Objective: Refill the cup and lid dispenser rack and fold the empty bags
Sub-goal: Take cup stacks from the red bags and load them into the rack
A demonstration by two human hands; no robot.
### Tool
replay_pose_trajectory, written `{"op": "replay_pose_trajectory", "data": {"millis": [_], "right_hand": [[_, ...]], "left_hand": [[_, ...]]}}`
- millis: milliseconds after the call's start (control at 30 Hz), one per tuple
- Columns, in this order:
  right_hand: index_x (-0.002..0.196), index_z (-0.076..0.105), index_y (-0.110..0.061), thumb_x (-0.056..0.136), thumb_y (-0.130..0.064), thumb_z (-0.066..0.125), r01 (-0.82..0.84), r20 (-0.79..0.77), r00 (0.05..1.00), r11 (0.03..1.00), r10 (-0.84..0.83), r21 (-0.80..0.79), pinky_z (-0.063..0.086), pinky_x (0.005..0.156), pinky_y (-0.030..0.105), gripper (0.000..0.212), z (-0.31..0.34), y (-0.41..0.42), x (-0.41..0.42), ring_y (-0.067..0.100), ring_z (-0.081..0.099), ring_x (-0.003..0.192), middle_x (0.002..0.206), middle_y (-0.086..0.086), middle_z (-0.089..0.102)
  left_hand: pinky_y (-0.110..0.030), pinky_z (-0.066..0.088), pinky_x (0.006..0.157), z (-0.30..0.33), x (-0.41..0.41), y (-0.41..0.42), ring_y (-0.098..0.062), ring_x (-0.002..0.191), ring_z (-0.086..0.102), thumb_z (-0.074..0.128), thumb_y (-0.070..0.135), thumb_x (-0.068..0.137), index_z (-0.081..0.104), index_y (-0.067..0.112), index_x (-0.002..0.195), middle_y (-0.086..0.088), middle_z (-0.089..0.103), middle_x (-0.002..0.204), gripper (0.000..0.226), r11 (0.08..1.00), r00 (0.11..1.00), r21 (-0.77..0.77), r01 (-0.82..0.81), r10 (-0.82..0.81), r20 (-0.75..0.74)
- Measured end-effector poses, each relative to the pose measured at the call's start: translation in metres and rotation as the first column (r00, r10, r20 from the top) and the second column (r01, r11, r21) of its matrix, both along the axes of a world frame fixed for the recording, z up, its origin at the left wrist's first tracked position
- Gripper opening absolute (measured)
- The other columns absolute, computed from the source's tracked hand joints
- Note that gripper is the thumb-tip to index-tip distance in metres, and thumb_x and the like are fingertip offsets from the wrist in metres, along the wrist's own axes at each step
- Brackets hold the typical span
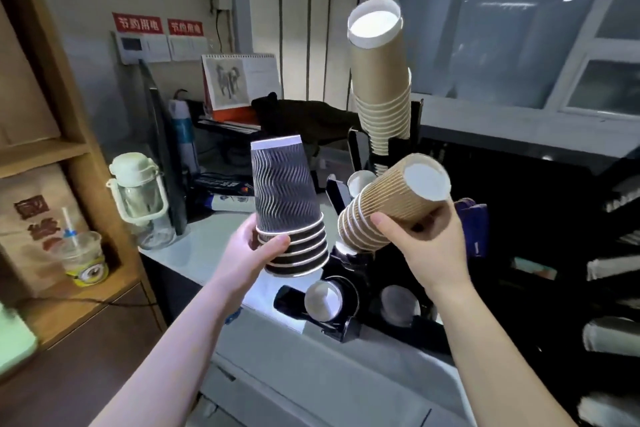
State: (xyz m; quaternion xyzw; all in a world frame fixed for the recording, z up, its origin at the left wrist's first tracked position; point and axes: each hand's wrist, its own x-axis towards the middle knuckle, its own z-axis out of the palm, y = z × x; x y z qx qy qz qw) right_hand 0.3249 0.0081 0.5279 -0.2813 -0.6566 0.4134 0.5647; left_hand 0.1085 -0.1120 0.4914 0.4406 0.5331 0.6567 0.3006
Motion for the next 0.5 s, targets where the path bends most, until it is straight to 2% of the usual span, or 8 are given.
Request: {"op": "replay_pose_trajectory", "data": {"millis": [100,167,267,367,433,500], "right_hand": [[0.115,0.055,-0.037,0.053,-0.037,0.089,0.089,0.211,0.971,0.989,-0.112,0.118,0.047,0.093,0.023,0.071,-0.007,0.000,-0.016,0.002,0.055,0.110,0.115,-0.012,0.060],[0.120,0.055,-0.037,0.055,-0.031,0.090,0.057,0.345,0.934,0.993,-0.089,0.104,0.045,0.092,0.023,0.075,-0.014,-0.003,-0.030,0.006,0.053,0.113,0.121,-0.010,0.057],[0.119,0.055,-0.039,0.059,-0.028,0.089,0.046,0.436,0.896,0.995,-0.081,0.090,0.044,0.093,0.024,0.070,-0.025,-0.009,-0.048,0.003,0.052,0.111,0.120,-0.015,0.058],[0.127,0.048,-0.042,0.064,-0.033,0.084,0.120,0.574,0.805,0.989,-0.148,0.088,0.045,0.095,0.032,0.073,-0.029,-0.008,-0.056,0.011,0.052,0.115,0.124,-0.012,0.057],[0.137,0.037,-0.039,0.063,-0.036,0.083,0.159,0.644,0.746,0.984,-0.171,0.078,0.041,0.095,0.027,0.087,-0.029,-0.008,-0.057,0.012,0.047,0.120,0.130,-0.009,0.051],[0.141,0.030,-0.039,0.066,-0.039,0.080,0.132,0.595,0.783,0.983,-0.181,0.126,0.033,0.096,0.016,0.090,-0.026,-0.013,-0.057,0.002,0.040,0.120,0.131,-0.017,0.044]], "left_hand": [[-0.015,0.051,0.072,-0.008,-0.010,0.001,-0.011,0.094,0.068,0.075,0.046,0.059,0.060,0.026,0.110,0.002,0.072,0.104,0.057,0.998,0.998,-0.020,0.058,-0.058,0.004],[-0.015,0.050,0.072,-0.013,-0.015,-0.001,-0.010,0.093,0.068,0.075,0.046,0.058,0.060,0.025,0.112,0.002,0.072,0.104,0.060,0.995,0.996,-0.031,0.093,-0.092,0.012],[-0.014,0.050,0.071,-0.018,-0.025,-0.002,-0.008,0.092,0.068,0.075,0.045,0.056,0.058,0.024,0.115,0.005,0.072,0.103,0.065,0.991,0.991,-0.042,0.130,-0.129,0.031],[-0.016,0.051,0.072,-0.019,-0.037,-0.002,-0.010,0.093,0.067,0.075,0.044,0.054,0.058,0.020,0.116,0.002,0.072,0.104,0.068,0.986,0.987,-0.049,0.158,-0.157,0.021],[-0.019,0.051,0.075,-0.021,-0.043,-0.002,-0.013,0.095,0.067,0.075,0.043,0.055,0.058,0.019,0.116,0.000,0.072,0.105,0.068,0.983,0.984,-0.050,0.178,-0.177,0.022],[-0.021,0.051,0.078,-0.024,-0.049,-0.001,-0.015,0.099,0.066,0.075,0.043,0.055,0.057,0.019,0.119,0.000,0.071,0.108,0.071,0.978,0.979,-0.052,0.203,-0.202,0.029]]}}
